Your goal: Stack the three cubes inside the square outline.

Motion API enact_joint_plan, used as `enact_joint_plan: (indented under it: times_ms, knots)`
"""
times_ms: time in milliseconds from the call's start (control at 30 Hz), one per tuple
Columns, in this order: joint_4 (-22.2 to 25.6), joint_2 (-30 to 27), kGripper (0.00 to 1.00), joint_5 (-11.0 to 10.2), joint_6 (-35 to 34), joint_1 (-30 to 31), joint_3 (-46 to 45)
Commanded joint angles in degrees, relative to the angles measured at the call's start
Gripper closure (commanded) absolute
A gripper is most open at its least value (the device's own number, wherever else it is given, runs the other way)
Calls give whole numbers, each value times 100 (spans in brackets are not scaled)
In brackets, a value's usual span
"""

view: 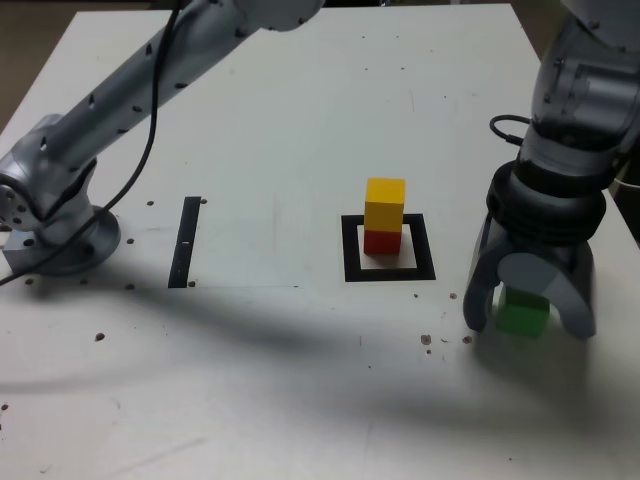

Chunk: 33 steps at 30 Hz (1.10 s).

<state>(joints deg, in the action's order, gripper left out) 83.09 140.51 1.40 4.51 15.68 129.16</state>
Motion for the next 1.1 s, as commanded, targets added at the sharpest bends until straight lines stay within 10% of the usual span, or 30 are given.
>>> enact_joint_plan:
  times_ms: [0,267,1067]
  knots:
    - [71,36,35,-53,-56,17,37]
    - [193,29,71,-223,-143,55,120]
    - [376,-15,72,-205,-143,76,186]
